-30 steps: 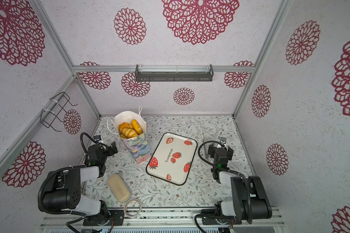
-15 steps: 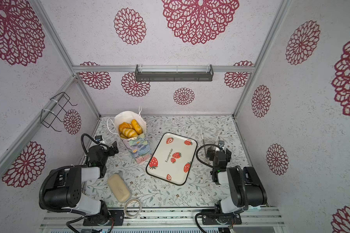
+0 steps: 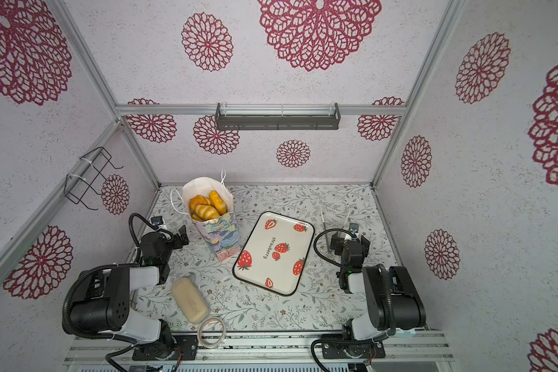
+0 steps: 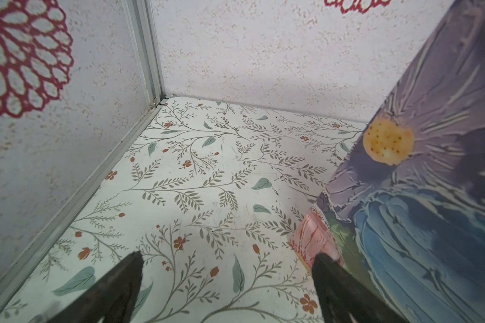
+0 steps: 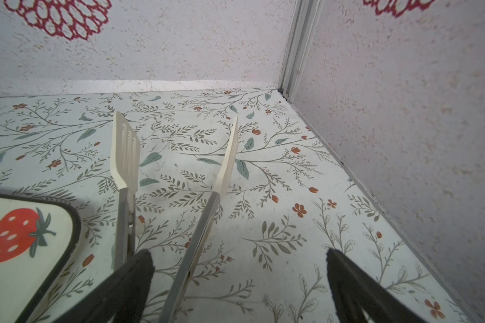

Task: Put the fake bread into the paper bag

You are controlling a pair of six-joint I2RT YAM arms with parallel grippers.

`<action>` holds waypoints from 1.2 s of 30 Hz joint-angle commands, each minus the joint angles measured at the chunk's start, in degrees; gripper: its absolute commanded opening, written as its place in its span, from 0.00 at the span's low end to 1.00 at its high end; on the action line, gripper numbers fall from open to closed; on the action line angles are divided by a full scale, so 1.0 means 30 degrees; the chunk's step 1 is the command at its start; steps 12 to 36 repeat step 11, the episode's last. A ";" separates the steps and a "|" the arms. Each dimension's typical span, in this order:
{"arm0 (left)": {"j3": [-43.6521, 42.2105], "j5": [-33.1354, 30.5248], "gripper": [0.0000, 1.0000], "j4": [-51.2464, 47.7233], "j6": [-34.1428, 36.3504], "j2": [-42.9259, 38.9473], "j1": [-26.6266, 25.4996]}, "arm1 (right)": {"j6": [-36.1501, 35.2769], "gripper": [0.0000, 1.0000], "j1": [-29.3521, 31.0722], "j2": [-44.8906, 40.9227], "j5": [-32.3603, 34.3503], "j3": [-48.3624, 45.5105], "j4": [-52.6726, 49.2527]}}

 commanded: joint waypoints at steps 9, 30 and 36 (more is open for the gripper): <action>0.0128 0.0124 0.98 0.0559 0.0086 -0.0006 0.0108 | 0.0137 0.99 -0.0101 -0.0106 -0.0059 0.0334 0.0584; 0.0111 0.0099 0.97 0.0559 0.0061 -0.0016 0.0120 | 0.0137 0.99 -0.0101 -0.0135 -0.0054 0.0255 0.0679; 0.0111 0.0099 0.97 0.0559 0.0061 -0.0016 0.0120 | 0.0137 0.99 -0.0101 -0.0135 -0.0054 0.0255 0.0679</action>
